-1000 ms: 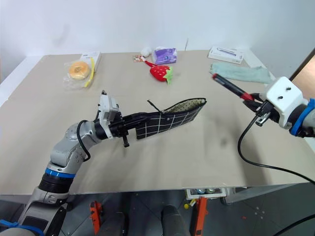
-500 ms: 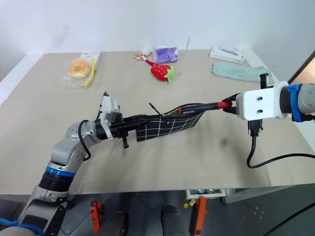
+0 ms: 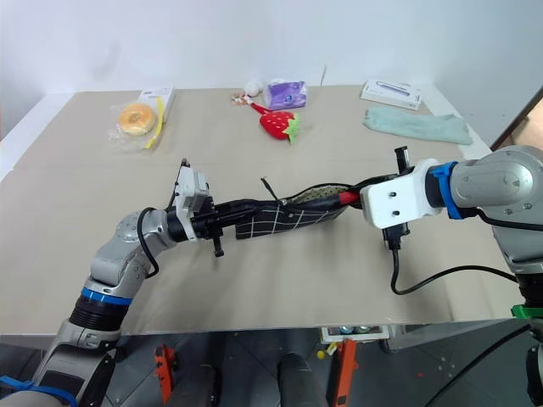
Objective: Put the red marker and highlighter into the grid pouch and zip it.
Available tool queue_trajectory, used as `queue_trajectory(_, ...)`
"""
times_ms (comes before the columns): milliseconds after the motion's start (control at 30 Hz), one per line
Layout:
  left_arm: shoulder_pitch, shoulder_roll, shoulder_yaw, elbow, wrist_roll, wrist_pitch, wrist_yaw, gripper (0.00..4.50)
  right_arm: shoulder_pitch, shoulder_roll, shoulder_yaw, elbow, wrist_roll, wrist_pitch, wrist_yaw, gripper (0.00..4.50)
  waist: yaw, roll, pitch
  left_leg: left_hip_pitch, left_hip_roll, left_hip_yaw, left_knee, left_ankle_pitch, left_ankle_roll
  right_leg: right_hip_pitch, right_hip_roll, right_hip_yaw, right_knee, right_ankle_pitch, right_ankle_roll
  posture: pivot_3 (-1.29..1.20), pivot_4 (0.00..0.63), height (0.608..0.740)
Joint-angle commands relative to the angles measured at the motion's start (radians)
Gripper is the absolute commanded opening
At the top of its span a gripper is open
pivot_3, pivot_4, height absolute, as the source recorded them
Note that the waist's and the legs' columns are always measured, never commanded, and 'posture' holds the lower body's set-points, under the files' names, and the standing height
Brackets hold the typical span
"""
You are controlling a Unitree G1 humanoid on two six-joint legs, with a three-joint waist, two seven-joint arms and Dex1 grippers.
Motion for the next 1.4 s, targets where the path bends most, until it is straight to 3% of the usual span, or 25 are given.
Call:
queue_trajectory(33, -0.020, -0.005, 0.007, -0.015, 0.001, -0.022, -0.004, 0.00, -0.041, 0.023, 0.005, -0.046, -0.027, 0.017, -0.022, 0.40, 0.000, 0.000, 0.000, 0.000, 0.000, 0.000, 0.000, 0.000, 0.000, 0.000, 0.000, 0.000, 0.000, 0.000, 0.000, 0.00, 0.150, 0.740)
queue_trajectory(200, -0.020, -0.013, 0.004, -0.018, 0.003, -0.021, -0.002, 0.00, -0.053, 0.061, 0.016, -0.055, -0.047, 0.039, -0.033, 0.40, 0.000, 0.000, 0.000, 0.000, 0.000, 0.000, 0.000, 0.000, 0.000, 0.000, 0.001, 0.000, 0.000, 0.000, -0.001, 0.00, 0.150, 0.740)
queue_trajectory(400, -0.013, -0.017, 0.008, -0.024, 0.006, -0.019, 0.001, 0.00, -0.051, 0.073, 0.003, -0.050, -0.037, 0.046, -0.048, 3.36, 0.000, 0.000, 0.000, 0.000, 0.000, 0.000, 0.000, 0.000, 0.000, 0.000, 0.000, 0.000, 0.000, 0.000, -0.001, 0.00, 0.150, 0.740)
queue_trajectory(500, -0.009, -0.018, 0.008, -0.027, 0.007, -0.020, 0.003, 0.00, -0.061, 0.078, -0.004, -0.046, -0.028, 0.059, -0.055, 4.47, 0.000, 0.000, 0.000, 0.000, 0.000, 0.000, 0.000, 0.000, 0.000, 0.000, 0.000, 0.000, 0.000, 0.000, -0.001, 0.00, 0.150, 0.740)
queue_trajectory(600, -0.010, -0.019, 0.011, -0.024, 0.007, -0.020, 0.005, 0.00, -0.091, 0.101, -0.022, -0.044, 0.010, 0.094, -0.074, 4.47, -0.001, 0.000, 0.000, 0.000, 0.000, 0.000, 0.000, 0.000, 0.000, 0.000, 0.000, 0.000, 0.000, 0.001, -0.001, 0.00, 0.150, 0.740)
queue_trajectory(700, -0.005, -0.019, 0.011, -0.026, 0.008, -0.021, 0.007, 0.00, -0.208, 0.276, -0.117, -0.177, 0.355, 0.669, -0.212, 4.47, -0.010, 0.000, 0.000, 0.001, 0.001, 0.000, 0.001, 0.000, 0.000, 0.000, 0.001, 0.000, 0.000, 0.002, -0.002, 0.00, 0.150, 0.740)
queue_trajectory(800, -0.005, -0.020, 0.013, -0.027, 0.008, -0.020, 0.007, 0.00, -0.196, 0.284, -0.117, -0.235, 0.409, 0.813, -0.206, 4.47, 0.002, -0.001, 0.000, 0.001, 0.001, -0.003, 0.000, 0.001, -0.002, -0.001, 0.002, -0.002, 0.004, 0.005, -0.009, 0.00, 0.150, 0.740)
queue_trajectory(900, -0.006, -0.019, 0.014, -0.025, 0.009, -0.021, 0.007, 0.00, -0.184, 0.314, -0.115, -0.297, 0.470, 0.974, -0.278, 4.47, 0.015, -0.001, 0.000, 0.000, 0.002, -0.007, 0.000, 0.001, -0.001, 0.001, 0.002, -0.007, 0.003, 0.000, -0.004, 0.00, 0.150, 0.740)
queue_trajectory(1133, -0.005, -0.021, 0.015, -0.026, 0.013, -0.020, 0.008, 0.00, -0.146, 0.347, -0.081, -0.349, 0.534, 1.172, -0.365, 4.47, 0.023, -0.001, 0.000, -0.002, 0.001, -0.006, 0.000, 0.001, -0.001, -0.001, 0.002, -0.006, 0.003, 0.001, -0.005, 0.00, 0.150, 0.740)
queue_trajectory(1400, -0.002, -0.020, 0.014, -0.032, 0.014, -0.017, 0.010, 0.00, -0.119, 0.349, -0.033, -0.361, 0.541, 1.197, -0.379, 4.47, 0.023, -0.001, 0.000, -0.002, 0.001, -0.006, 0.000, 0.001, -0.001, -0.001, 0.002, -0.007, 0.003, 0.000, -0.004, 0.00, 0.150, 0.740)
